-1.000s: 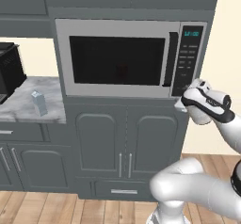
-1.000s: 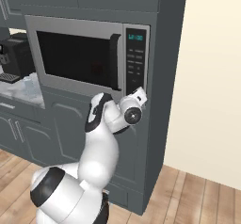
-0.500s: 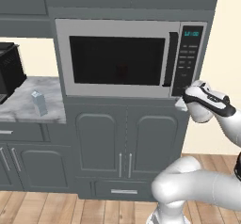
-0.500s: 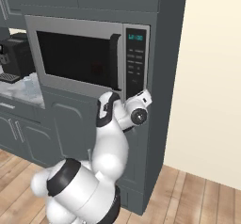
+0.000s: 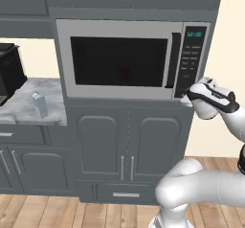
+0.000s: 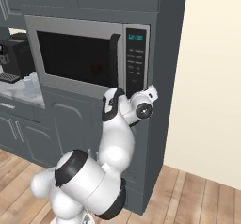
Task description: Place the microwavable item in the microwave. Then, close the microwave door and press the start button.
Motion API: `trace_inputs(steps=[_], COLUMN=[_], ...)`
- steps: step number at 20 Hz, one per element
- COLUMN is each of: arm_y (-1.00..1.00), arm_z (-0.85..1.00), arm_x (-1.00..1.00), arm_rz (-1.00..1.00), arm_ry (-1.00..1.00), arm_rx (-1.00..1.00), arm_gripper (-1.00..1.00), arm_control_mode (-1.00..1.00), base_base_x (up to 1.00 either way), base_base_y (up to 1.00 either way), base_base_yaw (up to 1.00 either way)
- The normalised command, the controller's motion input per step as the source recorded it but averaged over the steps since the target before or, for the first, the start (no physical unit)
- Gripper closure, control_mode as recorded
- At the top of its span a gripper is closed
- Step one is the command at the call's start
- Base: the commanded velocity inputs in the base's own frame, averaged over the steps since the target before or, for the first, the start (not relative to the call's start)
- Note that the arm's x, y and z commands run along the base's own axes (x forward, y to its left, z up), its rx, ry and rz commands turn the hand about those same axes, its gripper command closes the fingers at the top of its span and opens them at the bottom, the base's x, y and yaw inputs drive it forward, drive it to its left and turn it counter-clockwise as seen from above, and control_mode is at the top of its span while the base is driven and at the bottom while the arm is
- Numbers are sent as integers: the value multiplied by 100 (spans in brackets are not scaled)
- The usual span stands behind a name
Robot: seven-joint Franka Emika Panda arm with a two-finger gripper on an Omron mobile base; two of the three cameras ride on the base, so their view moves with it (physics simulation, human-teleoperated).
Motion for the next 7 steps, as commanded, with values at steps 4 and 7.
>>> trace_inputs(steps=[4,7], arm_y=[0,0], arm_z=[-24,-23], arm_x=[43,42], arm_rz=[0,0], arm_ry=[3,0], arm_rx=[2,2], arm_gripper=[-100,-100], arm_control_mode=[-100,-100], base_base_x=[0,0], base_base_y=[0,0], base_base_yaw=[0,0])
